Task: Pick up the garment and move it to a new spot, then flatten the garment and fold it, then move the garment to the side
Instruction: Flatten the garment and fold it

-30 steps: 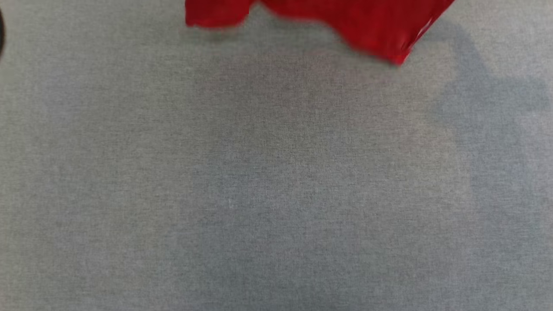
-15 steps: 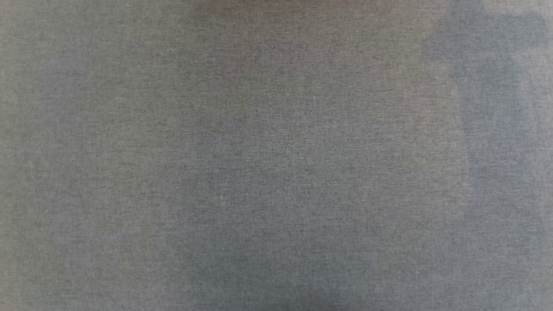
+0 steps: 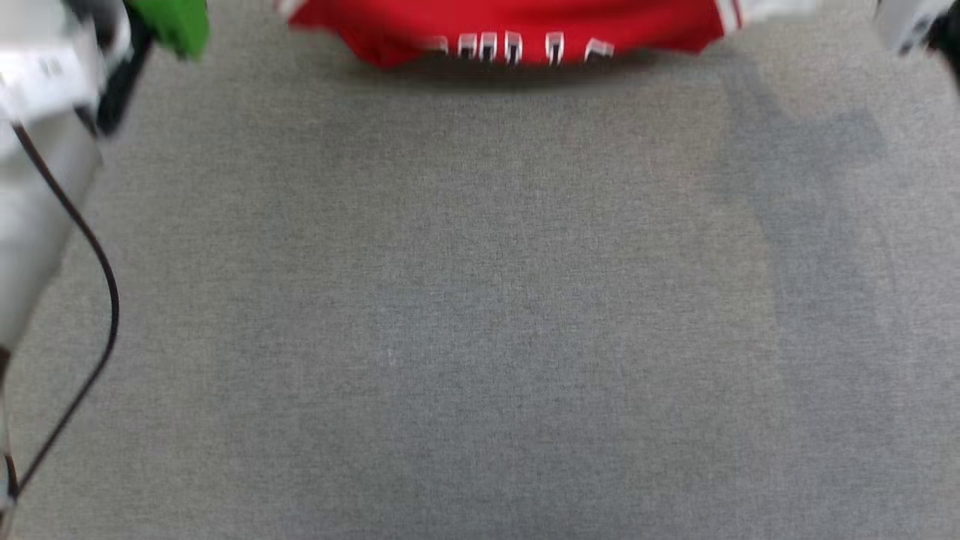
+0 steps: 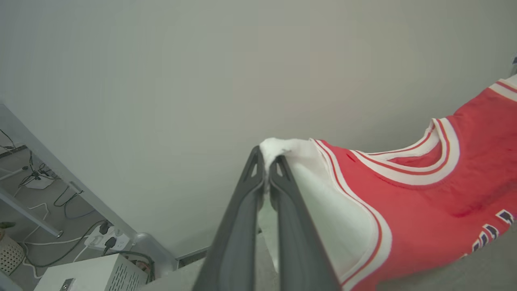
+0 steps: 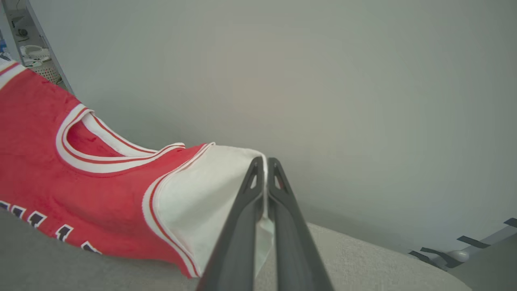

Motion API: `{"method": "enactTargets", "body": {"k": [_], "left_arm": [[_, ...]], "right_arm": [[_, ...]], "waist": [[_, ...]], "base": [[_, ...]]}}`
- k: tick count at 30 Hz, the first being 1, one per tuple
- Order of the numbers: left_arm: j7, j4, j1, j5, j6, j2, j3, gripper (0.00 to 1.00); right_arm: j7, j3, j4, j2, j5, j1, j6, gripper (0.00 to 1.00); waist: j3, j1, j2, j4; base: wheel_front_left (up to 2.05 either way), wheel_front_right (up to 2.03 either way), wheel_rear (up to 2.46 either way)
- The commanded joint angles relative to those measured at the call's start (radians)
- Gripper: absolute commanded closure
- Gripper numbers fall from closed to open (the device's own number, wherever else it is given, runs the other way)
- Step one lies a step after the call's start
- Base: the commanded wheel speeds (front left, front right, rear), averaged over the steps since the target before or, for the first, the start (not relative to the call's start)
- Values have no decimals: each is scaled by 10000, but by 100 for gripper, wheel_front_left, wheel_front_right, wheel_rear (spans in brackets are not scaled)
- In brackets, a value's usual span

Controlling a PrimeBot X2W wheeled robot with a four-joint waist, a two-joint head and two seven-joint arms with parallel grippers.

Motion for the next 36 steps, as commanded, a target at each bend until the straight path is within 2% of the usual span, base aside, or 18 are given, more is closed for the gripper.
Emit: {"method": "enactTargets", "body": {"k": [1,5,11,16,20,24,27,36], "left_arm": [[-96,-243,757,-103,151,160,81,100],[-121,-1334,2786,-265,588,542,332,100],[-125,-3517,6056,-349,1692,1222,857,100],[-126,-5305,8600,-719,2763,1655,1082,100],[-126,-6004,10071,-850,3417,1888,1176,100],[-127,-6318,11266,-1096,3746,1768,1407,100],[-127,-6416,12020,-908,4092,1888,1421,100],[-127,-6471,13723,-1021,4254,1648,2075,100]], "right_arm": [[-202,196,-175,-136,202,578,-9,100],[-554,689,-758,-535,789,2106,-9,100],[-774,1379,-1829,-1420,1221,4488,-9,100],[-866,1296,-2594,-2135,1620,6413,-9,100],[-941,958,-2951,-2574,1755,7961,-9,100],[-1040,383,-3119,-2689,1813,9426,-9,100],[-1102,-122,-3235,-2671,1825,10426,-9,100],[-799,-1631,-3767,-2375,1646,13353,-9,100]], "waist": [[-641,-1,0,84],[-1287,-1,0,190],[-2144,-1,0,325],[-2723,-1,0,412],[-2969,-1,0,467],[-3200,-1,0,458],[-3362,-1,0,411],[-3527,-1,0,450]], "base": [[0,0,0],[0,0,0],[0,0,0],[0,0,0],[0,0,0],[0,0,0],[0,0,0],[0,0,0]]}}
